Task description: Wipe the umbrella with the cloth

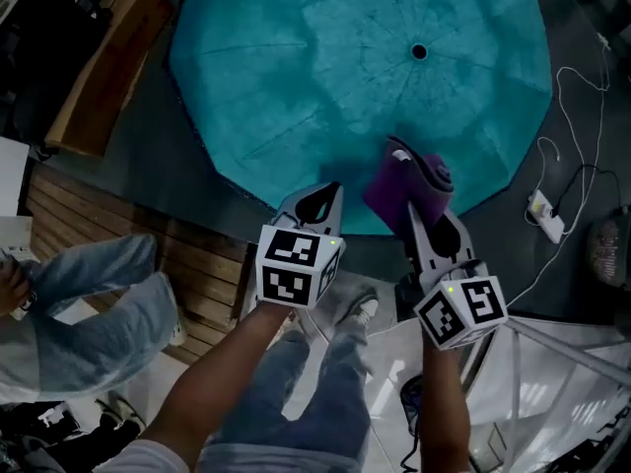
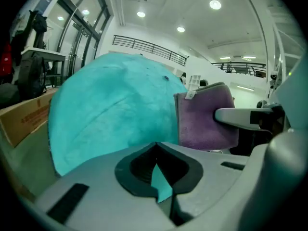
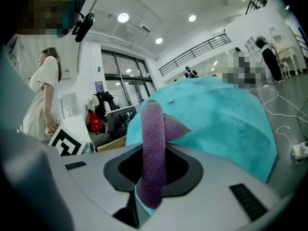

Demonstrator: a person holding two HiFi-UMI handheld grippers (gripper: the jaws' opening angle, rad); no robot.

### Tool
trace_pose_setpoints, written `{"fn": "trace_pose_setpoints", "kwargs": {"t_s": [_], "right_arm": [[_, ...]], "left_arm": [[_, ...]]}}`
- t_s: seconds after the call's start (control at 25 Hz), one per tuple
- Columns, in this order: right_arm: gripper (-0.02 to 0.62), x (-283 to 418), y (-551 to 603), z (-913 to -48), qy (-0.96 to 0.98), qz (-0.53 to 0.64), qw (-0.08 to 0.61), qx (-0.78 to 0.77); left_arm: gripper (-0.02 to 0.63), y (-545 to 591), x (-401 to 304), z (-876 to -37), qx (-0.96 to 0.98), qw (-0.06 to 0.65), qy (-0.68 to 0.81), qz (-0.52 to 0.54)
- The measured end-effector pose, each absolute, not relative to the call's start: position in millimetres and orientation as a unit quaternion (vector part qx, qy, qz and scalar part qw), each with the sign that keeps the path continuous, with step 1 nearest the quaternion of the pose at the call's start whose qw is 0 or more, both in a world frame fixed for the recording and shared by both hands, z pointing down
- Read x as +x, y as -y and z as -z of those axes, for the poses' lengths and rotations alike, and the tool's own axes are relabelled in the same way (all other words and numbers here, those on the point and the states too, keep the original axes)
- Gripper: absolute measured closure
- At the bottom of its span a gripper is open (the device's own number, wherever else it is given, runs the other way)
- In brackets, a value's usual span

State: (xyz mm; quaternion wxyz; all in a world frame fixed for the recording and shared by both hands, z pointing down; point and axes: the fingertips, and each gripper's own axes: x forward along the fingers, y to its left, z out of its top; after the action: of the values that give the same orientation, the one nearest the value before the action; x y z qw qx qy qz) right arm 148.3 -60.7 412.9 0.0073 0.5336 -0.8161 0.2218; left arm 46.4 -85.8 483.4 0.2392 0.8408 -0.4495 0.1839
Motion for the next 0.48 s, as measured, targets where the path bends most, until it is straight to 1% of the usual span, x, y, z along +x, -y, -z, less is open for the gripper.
{"fn": "trace_pose_setpoints", "kwargs": {"t_s": [0.24,0.4,0.48], "right_arm": [[0.518,3.2,77.3,-428.5,0.871,-0.209,0.025,0.444],[0.518,-78.7,87.1,-471.7,0.894,-0.206,0.061,0.392],[0.518,-114.7,87.2,-497.6,0.903,-0.2,0.09,0.37]], "left_arm": [[0.6,86.0,-74.3,-496.9,0.799,0.251,0.517,-0.177],[0.6,84.2,-137.9,-515.1,0.772,0.258,0.55,-0.186],[0.6,81.5,-166.3,-521.6,0.762,0.261,0.562,-0.189]]}}
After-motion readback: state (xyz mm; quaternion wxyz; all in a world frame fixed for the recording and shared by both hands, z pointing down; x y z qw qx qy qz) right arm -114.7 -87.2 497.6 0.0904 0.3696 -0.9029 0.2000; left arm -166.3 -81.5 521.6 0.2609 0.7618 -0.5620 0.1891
